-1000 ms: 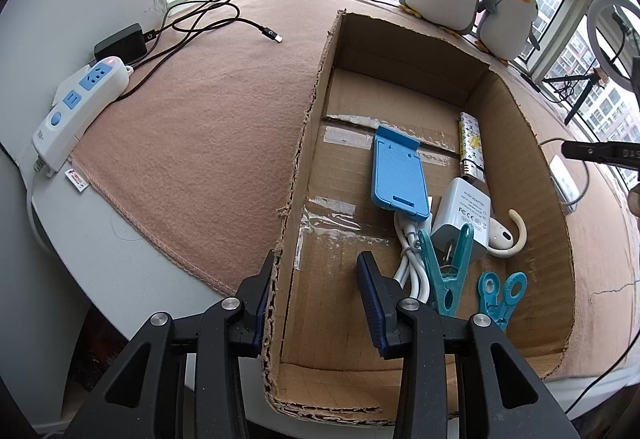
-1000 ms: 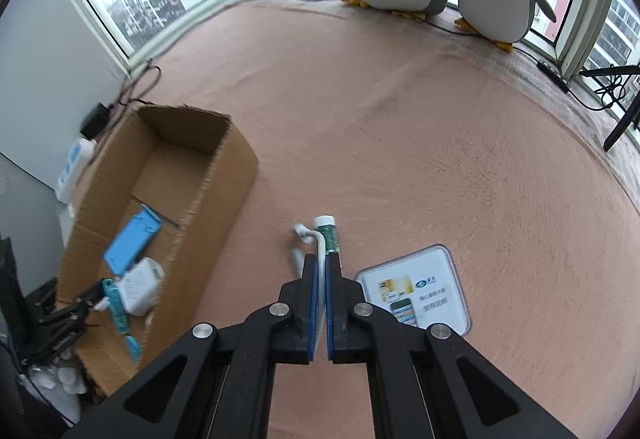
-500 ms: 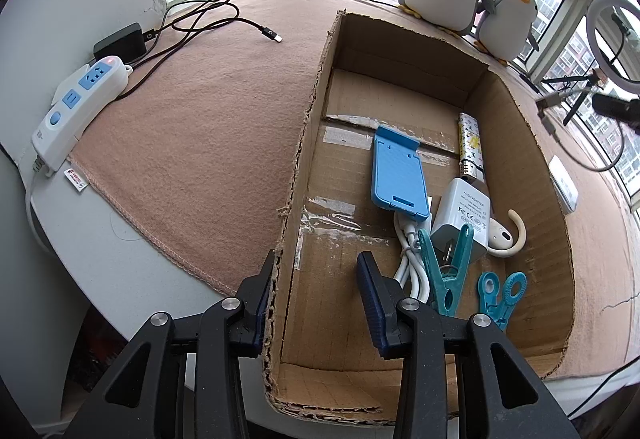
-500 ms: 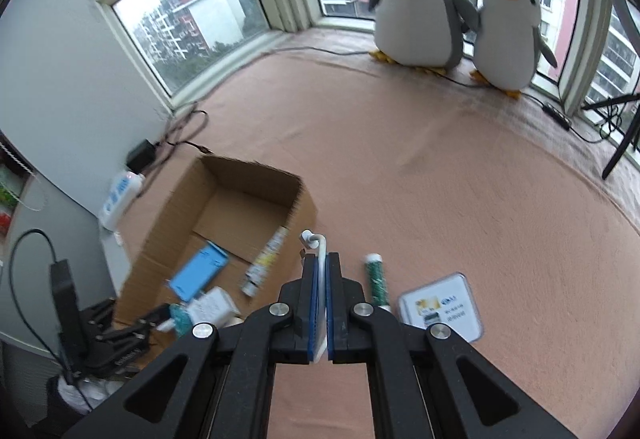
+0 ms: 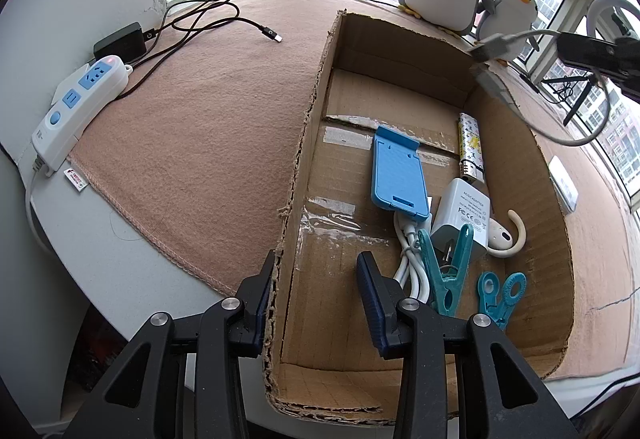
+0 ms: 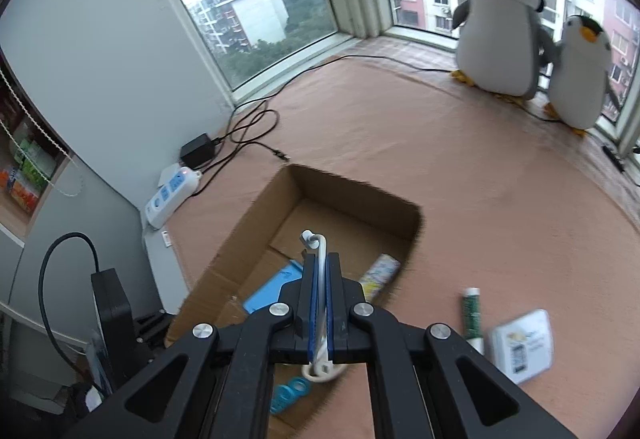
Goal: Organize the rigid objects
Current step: 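Carry the white USB cable into the box and open the right gripper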
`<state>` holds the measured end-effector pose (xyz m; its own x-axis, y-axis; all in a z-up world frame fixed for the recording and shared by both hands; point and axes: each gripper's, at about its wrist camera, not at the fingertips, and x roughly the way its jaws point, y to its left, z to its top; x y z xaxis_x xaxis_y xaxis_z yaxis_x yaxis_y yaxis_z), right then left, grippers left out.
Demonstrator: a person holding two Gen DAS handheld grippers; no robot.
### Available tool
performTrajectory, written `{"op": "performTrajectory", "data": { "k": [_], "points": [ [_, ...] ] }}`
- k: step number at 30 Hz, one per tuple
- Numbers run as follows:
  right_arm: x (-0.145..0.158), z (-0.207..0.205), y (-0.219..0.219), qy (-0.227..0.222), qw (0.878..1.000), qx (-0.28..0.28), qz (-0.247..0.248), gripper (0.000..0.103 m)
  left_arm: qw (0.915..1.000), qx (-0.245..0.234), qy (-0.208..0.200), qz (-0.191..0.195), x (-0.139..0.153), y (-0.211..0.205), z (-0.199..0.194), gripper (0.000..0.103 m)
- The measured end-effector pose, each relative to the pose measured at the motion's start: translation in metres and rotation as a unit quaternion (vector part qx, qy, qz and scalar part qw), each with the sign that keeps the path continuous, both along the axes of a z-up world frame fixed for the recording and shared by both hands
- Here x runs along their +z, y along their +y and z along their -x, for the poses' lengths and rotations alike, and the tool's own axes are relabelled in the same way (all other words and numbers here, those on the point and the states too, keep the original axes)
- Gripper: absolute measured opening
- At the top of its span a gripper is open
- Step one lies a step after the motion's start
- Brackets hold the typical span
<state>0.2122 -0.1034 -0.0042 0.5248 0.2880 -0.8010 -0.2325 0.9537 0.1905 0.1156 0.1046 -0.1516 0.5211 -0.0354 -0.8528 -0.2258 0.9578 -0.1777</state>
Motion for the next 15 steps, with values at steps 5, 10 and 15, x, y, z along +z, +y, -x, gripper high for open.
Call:
{"op": "performTrajectory", "data": {
  "k": [5,10,15],
  "points": [
    [-0.012,-0.005,0.02,0.01,1.0,0.015,0.0,0.003,1.0,-0.001,-0.001,0.001,0.0,0.0,0.0,0.04],
    [-0.023,-0.014,0.034,0.022,1.0,0.022,-0.007,0.003,1.0,-0.001,-0.001,0.002,0.0,0.0,-0.001,0.04],
    [-0.037,-0.023,0.043,0.038,0.999,0.025,-0.008,0.003,1.0,-0.001,-0.001,0.002,0.0,0.0,-0.001,0.04]
  ]
}}
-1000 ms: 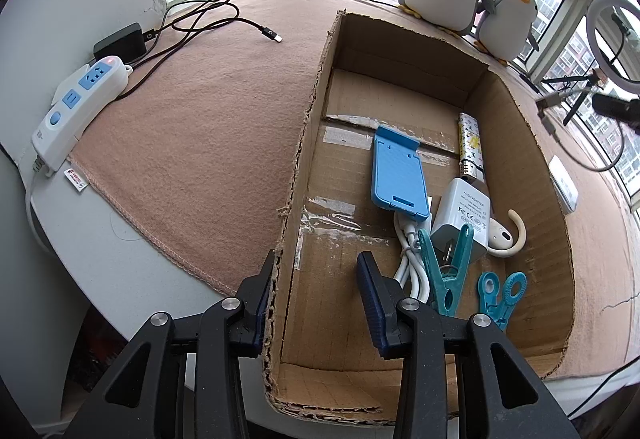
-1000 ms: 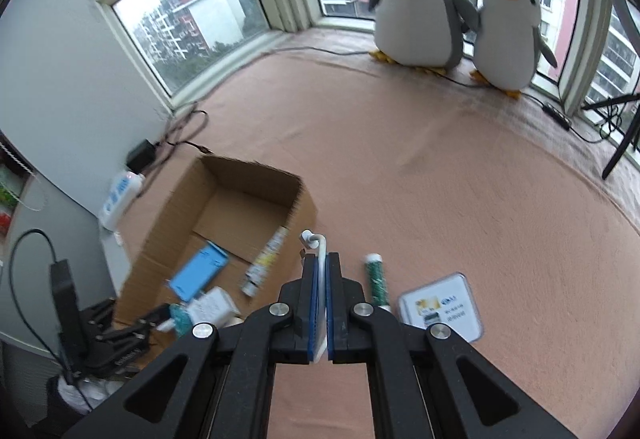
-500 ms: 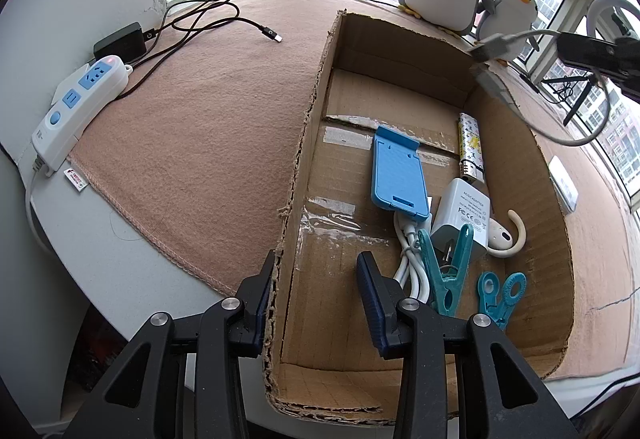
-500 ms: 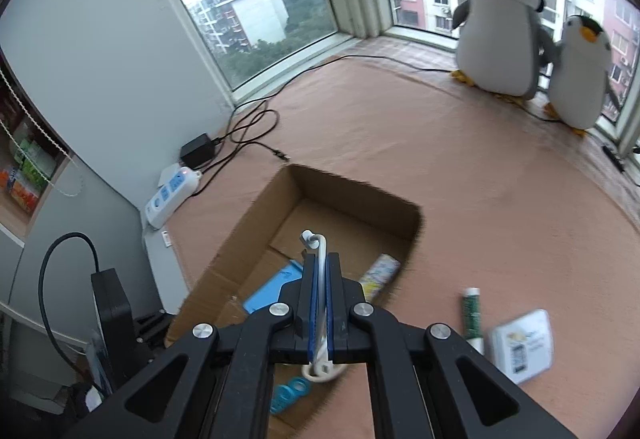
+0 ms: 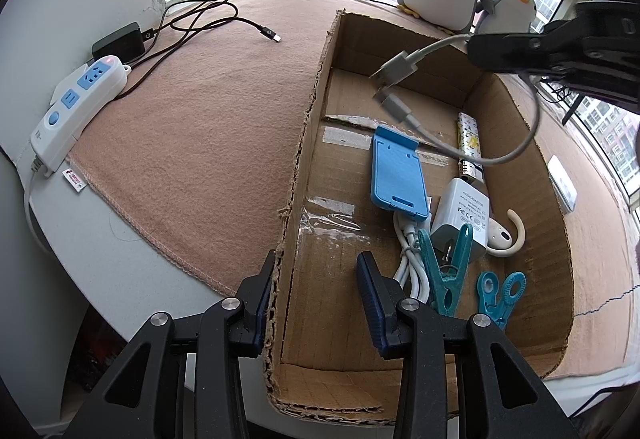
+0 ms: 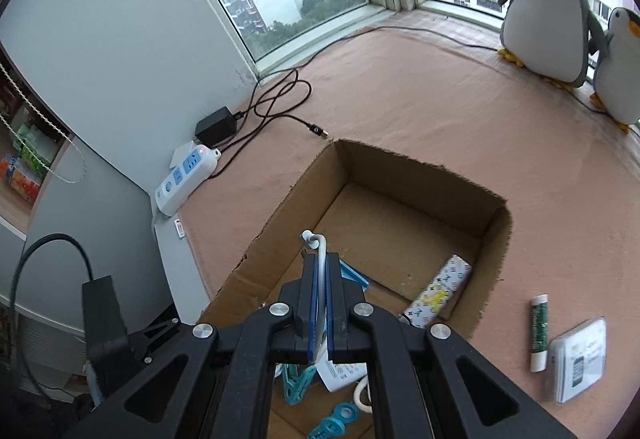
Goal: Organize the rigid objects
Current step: 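Carry the white USB cable into the box and open the right gripper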
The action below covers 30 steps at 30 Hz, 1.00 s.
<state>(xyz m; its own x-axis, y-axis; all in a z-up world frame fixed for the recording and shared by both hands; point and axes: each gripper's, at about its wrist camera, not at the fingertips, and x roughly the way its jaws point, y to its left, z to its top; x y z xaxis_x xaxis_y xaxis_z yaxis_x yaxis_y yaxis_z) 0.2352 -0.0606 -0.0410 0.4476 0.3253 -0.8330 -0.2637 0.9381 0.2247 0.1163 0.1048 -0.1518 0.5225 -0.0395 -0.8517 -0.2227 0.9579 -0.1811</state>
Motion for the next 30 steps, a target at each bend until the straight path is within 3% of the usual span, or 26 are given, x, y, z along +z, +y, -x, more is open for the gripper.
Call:
{"op": "performTrajectory", "data": {
  "k": [10,14,30],
  "points": [
    [-0.009,-0.005,0.002,0.001,1.0,-0.004,0.023,0.006,1.0,0.001,0.0,0.0,0.0,0.0,0.0,0.04],
    [-0.003,-0.004,-0.001,-0.011,0.999,-0.016,0.032,0.035,1.0,0.001,0.0,-0.001,0.0,0.0,-0.001,0.04],
    [0.006,0.007,-0.026,-0.02,0.999,-0.031,0.032,0.039,1.0,0.001,0.0,-0.002,0.001,0.0,-0.002,0.04]
  ]
}}
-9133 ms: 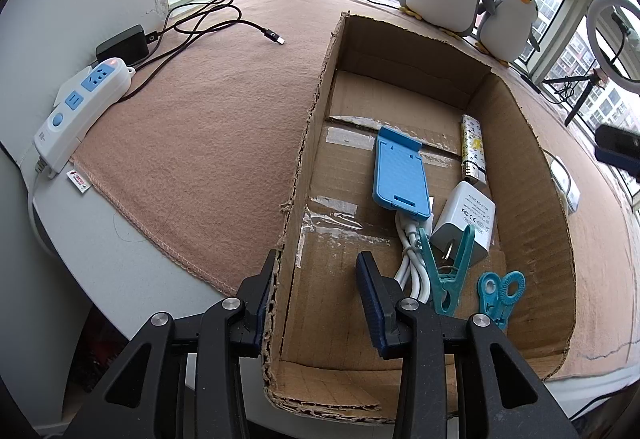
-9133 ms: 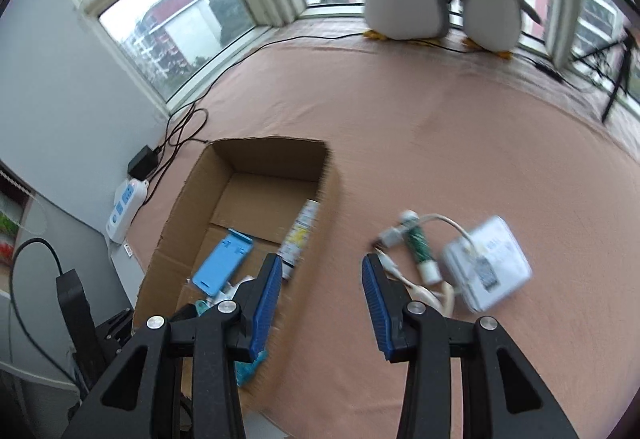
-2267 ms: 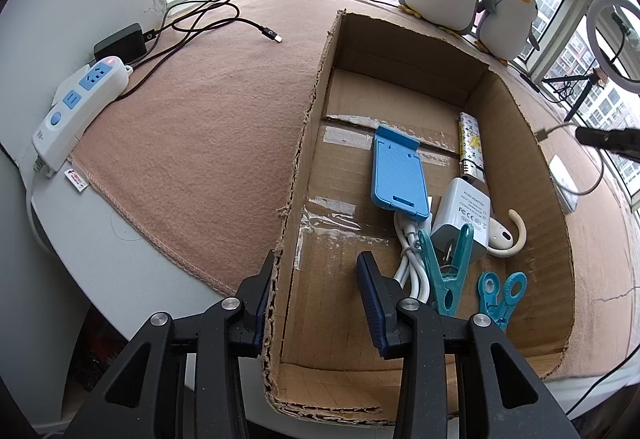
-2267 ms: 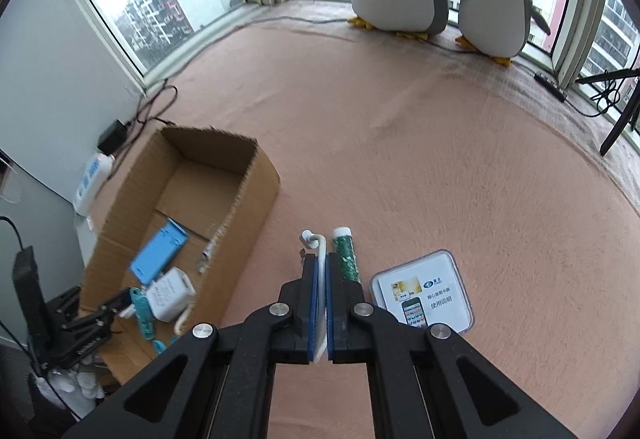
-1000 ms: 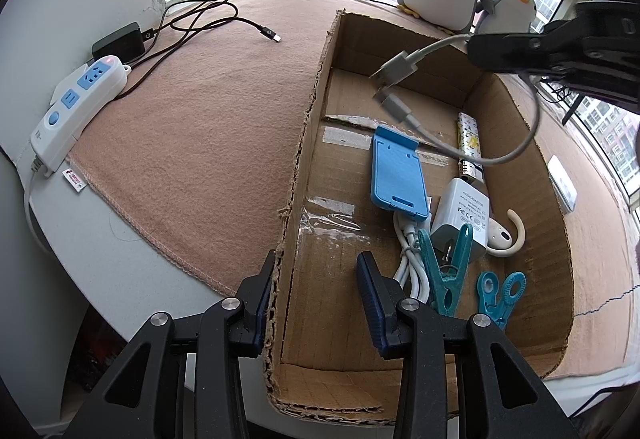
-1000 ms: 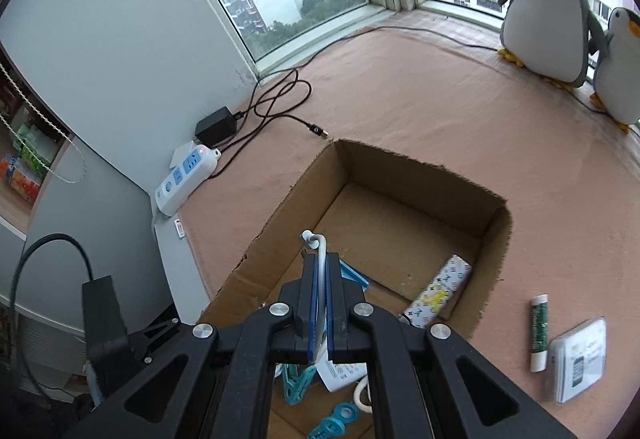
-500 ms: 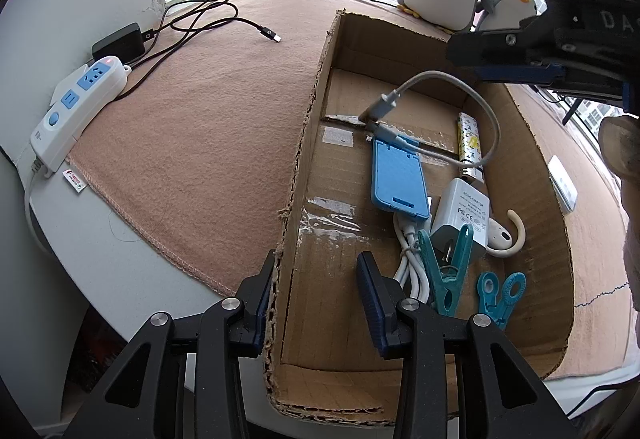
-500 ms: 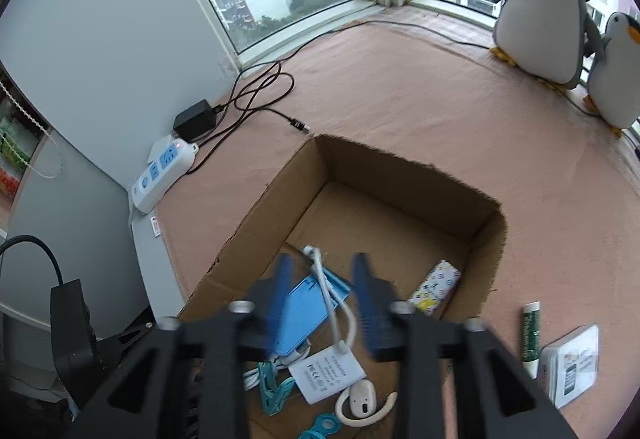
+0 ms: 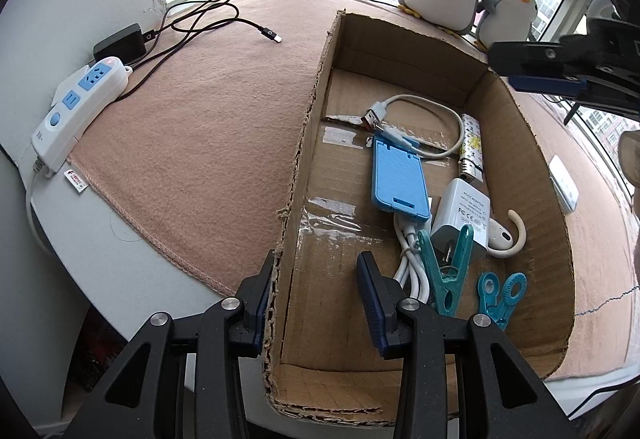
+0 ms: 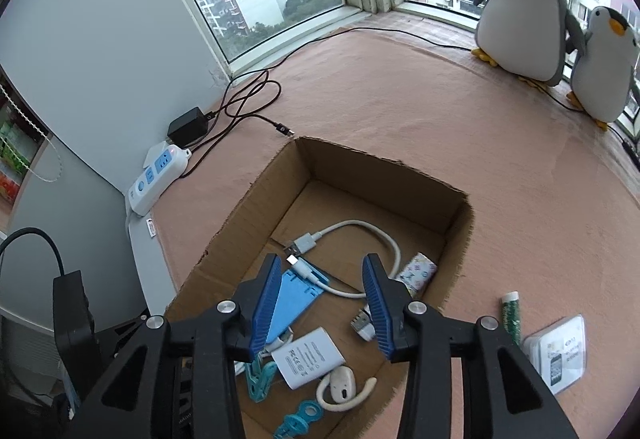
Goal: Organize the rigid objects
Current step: 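Carry the white USB cable into the box and open the right gripper, then move the right gripper to the green-labelled tube and grasp it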
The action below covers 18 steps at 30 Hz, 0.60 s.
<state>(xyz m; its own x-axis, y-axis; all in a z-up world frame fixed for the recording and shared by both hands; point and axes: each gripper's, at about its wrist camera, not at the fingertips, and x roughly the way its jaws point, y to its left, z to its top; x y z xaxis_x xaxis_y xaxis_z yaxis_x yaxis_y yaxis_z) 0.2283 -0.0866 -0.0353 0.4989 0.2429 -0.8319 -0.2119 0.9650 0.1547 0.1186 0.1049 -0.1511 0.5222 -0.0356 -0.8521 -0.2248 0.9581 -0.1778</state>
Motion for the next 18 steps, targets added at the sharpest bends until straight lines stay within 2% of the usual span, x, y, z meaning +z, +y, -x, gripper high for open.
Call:
{"op": "performTrajectory", "data": {
  "k": [10,13,18],
  "points": [
    [0.019,0.026,-0.066,-0.029,0.999,-0.043,0.014,0.043,1.0,0.0,0.0,0.0,0.001,0.001,0.0,0.04],
    [0.017,0.029,-0.089,-0.022,0.998,-0.059,0.012,0.043,1.0,0.0,0.0,-0.002,0.001,0.0,0.0,0.04],
    [-0.004,0.029,-0.113,0.01,0.997,-0.073,0.036,0.043,1.0,0.001,-0.001,-0.003,0.001,0.0,0.001,0.04]
  ]
}}
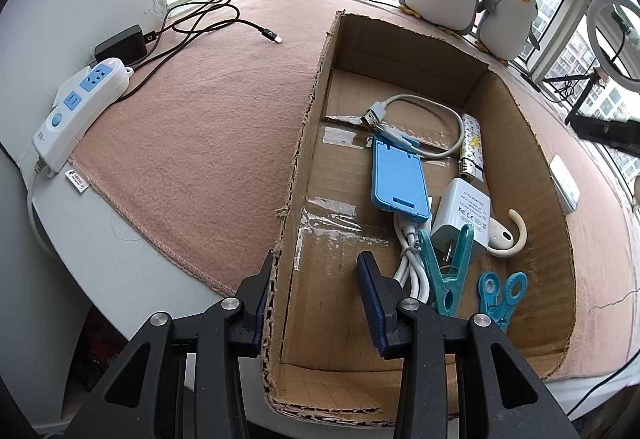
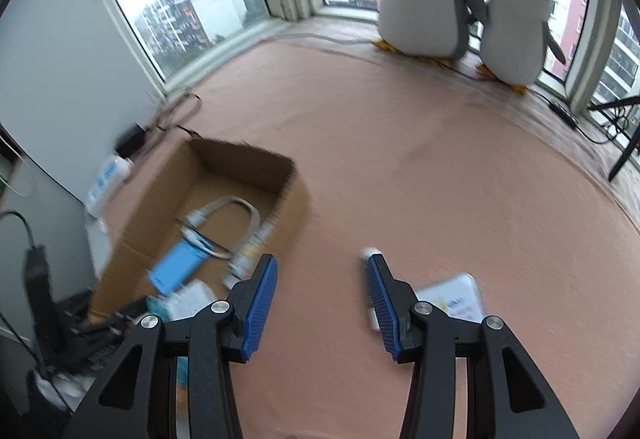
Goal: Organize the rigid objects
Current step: 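Move the right gripper to the green-labelled tube and grasp it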
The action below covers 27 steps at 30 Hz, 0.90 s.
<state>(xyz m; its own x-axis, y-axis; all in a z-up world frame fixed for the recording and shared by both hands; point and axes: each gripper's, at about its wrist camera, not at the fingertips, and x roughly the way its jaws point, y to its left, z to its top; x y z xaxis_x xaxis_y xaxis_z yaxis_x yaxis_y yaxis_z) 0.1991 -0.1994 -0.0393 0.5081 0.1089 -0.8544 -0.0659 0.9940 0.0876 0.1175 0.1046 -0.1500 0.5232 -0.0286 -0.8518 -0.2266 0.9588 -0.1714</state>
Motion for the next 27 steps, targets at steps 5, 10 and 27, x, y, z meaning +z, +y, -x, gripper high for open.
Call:
{"op": "performTrajectory", "data": {
  "k": [5,10,27],
  "points": [
    [-0.016,-0.004,-0.01,0.018,1.0,-0.003,0.003,0.043,1.0,0.0,0.001,-0.001,0.0,0.0,0.0,0.04],
    [-0.032,-0.015,-0.01,0.041,0.999,0.004,0.024,0.043,1.0,0.0,0.001,-0.001,0.0,-0.001,0.0,0.04],
    [-0.063,-0.042,-0.007,0.09,0.994,0.009,0.063,0.031,1.0,0.0,0.001,0.0,-0.001,-0.001,0.001,0.04]
  ]
}}
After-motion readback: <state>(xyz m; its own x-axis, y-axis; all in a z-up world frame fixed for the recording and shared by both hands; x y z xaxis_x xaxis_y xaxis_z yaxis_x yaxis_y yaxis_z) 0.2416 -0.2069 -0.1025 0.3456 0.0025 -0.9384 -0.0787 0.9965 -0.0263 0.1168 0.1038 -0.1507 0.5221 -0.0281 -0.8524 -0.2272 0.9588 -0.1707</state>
